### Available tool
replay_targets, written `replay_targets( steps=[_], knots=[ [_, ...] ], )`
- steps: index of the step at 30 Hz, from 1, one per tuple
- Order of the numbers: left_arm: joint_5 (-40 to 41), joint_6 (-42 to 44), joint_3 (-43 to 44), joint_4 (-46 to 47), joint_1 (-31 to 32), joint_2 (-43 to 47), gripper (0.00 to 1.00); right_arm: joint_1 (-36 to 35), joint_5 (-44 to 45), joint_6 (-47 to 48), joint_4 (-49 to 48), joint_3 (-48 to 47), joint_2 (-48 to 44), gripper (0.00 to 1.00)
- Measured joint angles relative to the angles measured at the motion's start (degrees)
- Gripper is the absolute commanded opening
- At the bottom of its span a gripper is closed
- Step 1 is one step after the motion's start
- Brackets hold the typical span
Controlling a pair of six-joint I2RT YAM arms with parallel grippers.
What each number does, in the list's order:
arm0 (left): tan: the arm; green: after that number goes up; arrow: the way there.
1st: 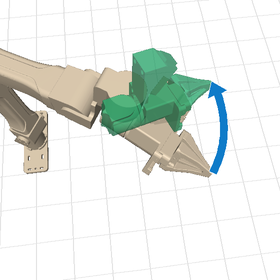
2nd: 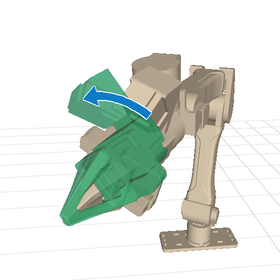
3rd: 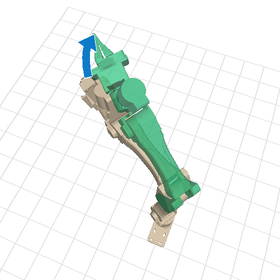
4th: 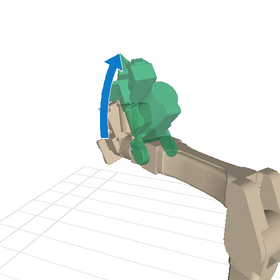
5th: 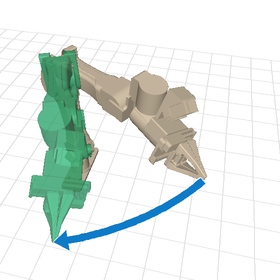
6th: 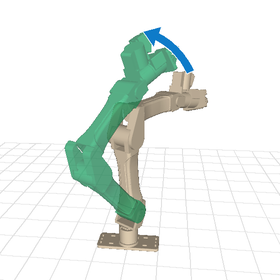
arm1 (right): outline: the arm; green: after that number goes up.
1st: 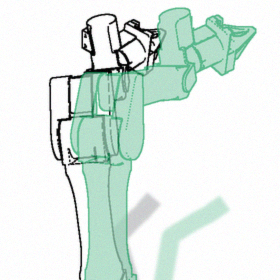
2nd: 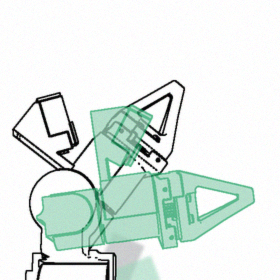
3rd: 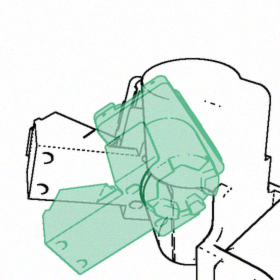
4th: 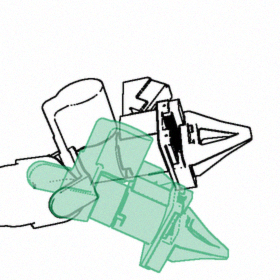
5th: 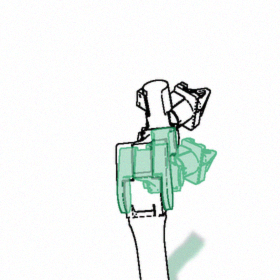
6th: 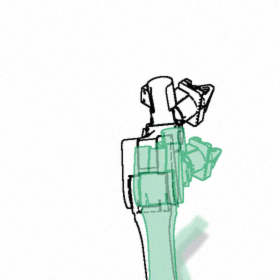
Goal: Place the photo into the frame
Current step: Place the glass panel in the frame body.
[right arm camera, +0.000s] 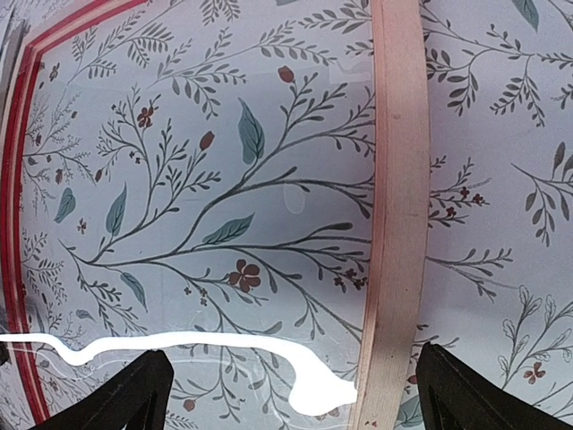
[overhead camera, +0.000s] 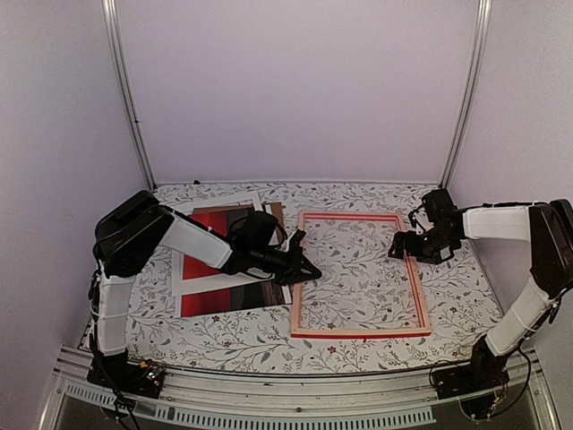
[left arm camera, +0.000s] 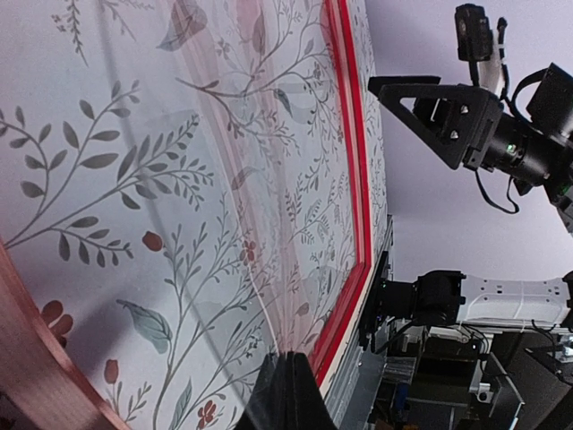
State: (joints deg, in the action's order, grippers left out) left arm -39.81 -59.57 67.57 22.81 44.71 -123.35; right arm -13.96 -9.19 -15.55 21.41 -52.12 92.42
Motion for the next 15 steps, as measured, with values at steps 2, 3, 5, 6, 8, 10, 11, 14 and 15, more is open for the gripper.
replay_targets(
  steps=[2,3,5,6,8,10,11,14,15],
  knots=[
    [0.0,0.0,0.0,0.0,0.0,0.0,0.02,0.0,0.7,-0.5,0.0,0.0,-0.7,0.99],
    [-0.1,0.0,0.0,0.0,0.0,0.0,0.04,0.0,1.0,-0.8,0.1,-0.1,-1.1,0.99],
    [-0.2,0.0,0.0,0.1,0.0,0.0,0.08,0.1,1.9,-1.4,0.2,-0.7,-1.7,0.99],
    [-0.3,0.0,0.0,0.1,0.0,0.0,0.09,0.2,2.2,-1.6,0.2,-1.0,-1.9,0.99],
    [-0.6,0.0,0.0,0.5,0.0,0.0,0.14,0.7,2.7,-1.7,0.2,-1.4,-2.3,0.99],
    [-1.0,0.0,0.0,0.9,0.0,0.0,0.18,1.4,2.9,-1.8,0.3,-1.6,-2.9,0.99],
    [-1.3,-0.2,0.0,1.4,0.0,0.0,0.2,1.9,3.1,-1.8,0.4,-1.7,-3.3,0.99],
    [-2.1,-0.5,0.0,2.4,0.0,0.0,0.23,3.5,3.6,-1.8,1.0,-1.8,-4.7,0.99],
    [-2.3,-0.6,0.1,2.7,0.0,0.0,0.23,3.9,3.9,-1.8,1.2,-1.8,-5.1,0.99]
  ],
)
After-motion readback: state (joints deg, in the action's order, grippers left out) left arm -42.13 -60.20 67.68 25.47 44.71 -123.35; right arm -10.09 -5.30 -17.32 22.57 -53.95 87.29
